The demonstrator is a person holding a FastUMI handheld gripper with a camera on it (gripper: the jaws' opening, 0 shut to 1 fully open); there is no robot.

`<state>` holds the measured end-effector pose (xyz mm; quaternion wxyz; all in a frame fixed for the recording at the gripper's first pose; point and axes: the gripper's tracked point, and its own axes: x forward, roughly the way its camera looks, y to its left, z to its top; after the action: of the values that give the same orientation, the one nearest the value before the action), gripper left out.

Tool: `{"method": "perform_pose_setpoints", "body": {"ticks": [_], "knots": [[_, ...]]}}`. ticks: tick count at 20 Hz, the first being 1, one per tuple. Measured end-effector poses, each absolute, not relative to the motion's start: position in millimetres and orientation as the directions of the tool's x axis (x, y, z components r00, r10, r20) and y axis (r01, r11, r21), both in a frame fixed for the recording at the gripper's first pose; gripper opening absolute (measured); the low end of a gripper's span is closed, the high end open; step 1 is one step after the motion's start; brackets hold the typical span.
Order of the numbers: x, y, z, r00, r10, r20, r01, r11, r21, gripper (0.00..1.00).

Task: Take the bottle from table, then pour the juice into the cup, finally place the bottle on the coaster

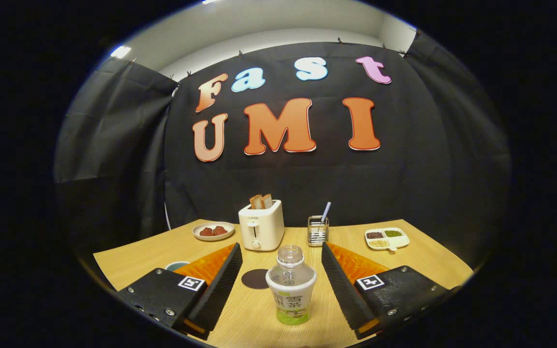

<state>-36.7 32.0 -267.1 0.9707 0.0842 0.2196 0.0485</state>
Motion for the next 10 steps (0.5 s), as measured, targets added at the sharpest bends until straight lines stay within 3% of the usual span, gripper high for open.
{"method": "perform_pose_setpoints", "body": {"ticks": [10], "knots": [[-49.6, 39.3, -345.1, 0.843, 0.103, -0.528, -0.026, 0.988, 0.151, 0.97]]}}
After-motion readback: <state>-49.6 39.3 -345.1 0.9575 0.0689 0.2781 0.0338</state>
